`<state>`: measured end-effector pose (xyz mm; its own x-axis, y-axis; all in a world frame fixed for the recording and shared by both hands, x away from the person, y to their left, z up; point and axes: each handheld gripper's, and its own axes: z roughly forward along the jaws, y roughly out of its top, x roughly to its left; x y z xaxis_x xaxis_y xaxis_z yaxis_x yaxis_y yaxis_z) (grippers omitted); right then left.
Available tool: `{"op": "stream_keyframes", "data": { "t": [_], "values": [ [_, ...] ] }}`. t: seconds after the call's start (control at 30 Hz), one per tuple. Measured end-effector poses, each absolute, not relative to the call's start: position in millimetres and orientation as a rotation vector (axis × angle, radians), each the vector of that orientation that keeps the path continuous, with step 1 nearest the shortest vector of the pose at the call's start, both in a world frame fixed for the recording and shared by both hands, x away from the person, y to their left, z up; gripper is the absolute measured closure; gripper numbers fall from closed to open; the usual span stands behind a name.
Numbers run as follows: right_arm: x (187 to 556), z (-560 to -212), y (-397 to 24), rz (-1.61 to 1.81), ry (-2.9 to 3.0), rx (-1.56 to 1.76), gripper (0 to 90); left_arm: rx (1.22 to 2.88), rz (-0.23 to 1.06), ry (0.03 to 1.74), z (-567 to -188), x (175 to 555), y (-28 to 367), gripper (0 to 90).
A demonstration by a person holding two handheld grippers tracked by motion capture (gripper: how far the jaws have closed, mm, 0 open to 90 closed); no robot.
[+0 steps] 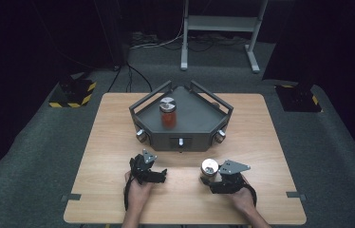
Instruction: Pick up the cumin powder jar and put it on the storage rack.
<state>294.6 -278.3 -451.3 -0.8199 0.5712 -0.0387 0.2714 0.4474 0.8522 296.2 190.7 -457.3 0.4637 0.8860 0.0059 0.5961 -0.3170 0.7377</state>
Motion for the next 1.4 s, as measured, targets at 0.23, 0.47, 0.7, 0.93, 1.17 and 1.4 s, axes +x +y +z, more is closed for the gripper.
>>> {"op": "stream_keyframes", "data": {
  "t": [0.23, 0.47, 0.7, 0.93, 1.17, 1.4],
  "values": [
    [293.1, -449.6, -280.6, 1.314, 2.369, 0.724, 31.3, 2.036, 0.548, 1.229, -457.3, 296.2, 190.7, 1.0],
    [293.1, -443.9, -282.8, 1.315, 2.358, 0.728, 31.3, 2.036, 0.549, 1.228, -457.3, 296.2, 190.7, 0.9],
    [295.1, -436.2, -285.7, 1.32, 2.355, 0.734, 31.3, 2.037, 0.549, 1.228, -457.2, 296.2, 190.7, 1.0],
    [298.4, -427.4, -288.3, 1.329, 2.353, 0.735, 31.3, 2.036, 0.549, 1.228, -457.3, 296.2, 190.6, 0.9],
    [302.4, -416.0, -289.1, 1.33, 2.354, 0.721, 31.3, 2.036, 0.549, 1.229, -457.3, 296.2, 190.6, 0.9],
    [307.0, -402.5, -289.4, 1.321, 2.349, 0.73, 31.3, 2.036, 0.548, 1.229, -457.2, 296.2, 190.7, 0.9]
  ]
}}
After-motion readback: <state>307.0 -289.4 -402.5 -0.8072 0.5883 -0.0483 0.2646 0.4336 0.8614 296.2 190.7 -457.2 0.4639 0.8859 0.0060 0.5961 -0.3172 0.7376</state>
